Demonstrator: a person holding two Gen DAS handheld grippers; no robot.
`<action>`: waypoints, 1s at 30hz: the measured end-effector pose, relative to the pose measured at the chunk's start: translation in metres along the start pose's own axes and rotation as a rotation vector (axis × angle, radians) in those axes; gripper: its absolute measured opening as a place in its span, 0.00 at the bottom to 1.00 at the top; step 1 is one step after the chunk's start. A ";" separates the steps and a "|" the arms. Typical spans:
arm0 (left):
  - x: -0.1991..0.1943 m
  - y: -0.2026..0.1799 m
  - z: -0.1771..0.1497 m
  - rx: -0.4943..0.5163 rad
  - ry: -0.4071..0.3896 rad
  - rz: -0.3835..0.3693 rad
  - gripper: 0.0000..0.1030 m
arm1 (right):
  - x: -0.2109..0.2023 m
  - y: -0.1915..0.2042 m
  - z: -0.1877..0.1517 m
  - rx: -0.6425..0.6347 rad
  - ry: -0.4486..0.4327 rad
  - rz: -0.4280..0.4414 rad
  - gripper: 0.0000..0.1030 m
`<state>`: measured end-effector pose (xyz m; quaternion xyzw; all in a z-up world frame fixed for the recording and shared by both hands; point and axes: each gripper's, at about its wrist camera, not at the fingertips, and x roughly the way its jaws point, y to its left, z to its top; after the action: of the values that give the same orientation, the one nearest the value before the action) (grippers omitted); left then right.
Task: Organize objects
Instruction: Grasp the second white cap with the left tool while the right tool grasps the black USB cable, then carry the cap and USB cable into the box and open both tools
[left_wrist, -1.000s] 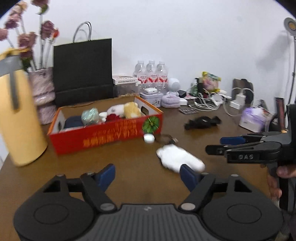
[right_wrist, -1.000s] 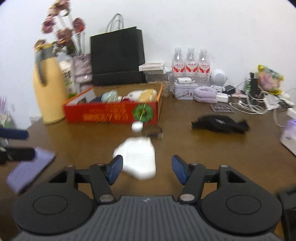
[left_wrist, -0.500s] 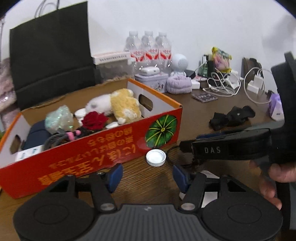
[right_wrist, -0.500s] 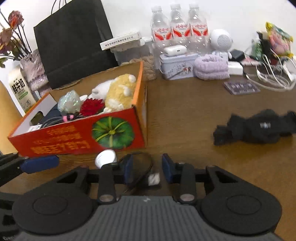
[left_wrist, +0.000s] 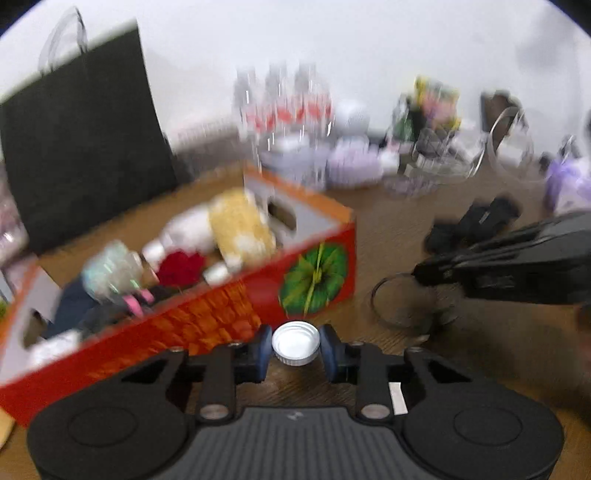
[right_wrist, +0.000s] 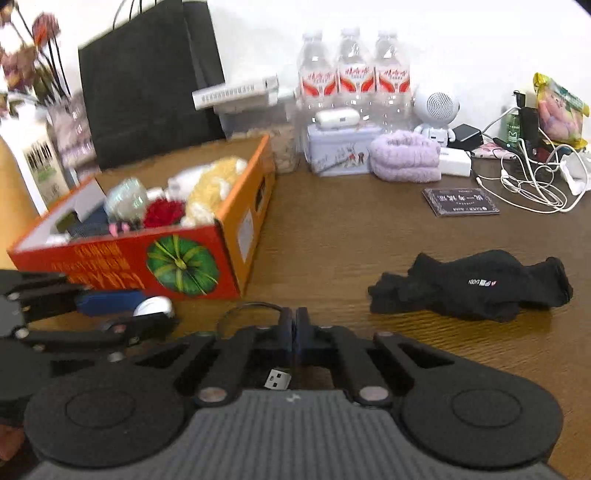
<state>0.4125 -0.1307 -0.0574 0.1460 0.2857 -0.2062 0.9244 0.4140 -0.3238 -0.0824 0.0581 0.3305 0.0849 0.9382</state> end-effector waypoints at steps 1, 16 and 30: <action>-0.018 0.005 0.002 -0.012 -0.033 -0.015 0.26 | -0.004 -0.001 0.001 0.012 -0.014 0.008 0.02; -0.224 0.011 -0.086 -0.174 -0.163 0.131 0.26 | -0.152 0.051 -0.016 -0.069 -0.247 0.172 0.01; -0.188 0.025 -0.115 -0.247 -0.074 0.096 0.26 | -0.059 0.032 -0.028 -0.206 -0.049 -0.045 0.56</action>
<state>0.2292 -0.0086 -0.0343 0.0369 0.2672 -0.1301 0.9541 0.3474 -0.3030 -0.0630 -0.0442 0.2981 0.0961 0.9486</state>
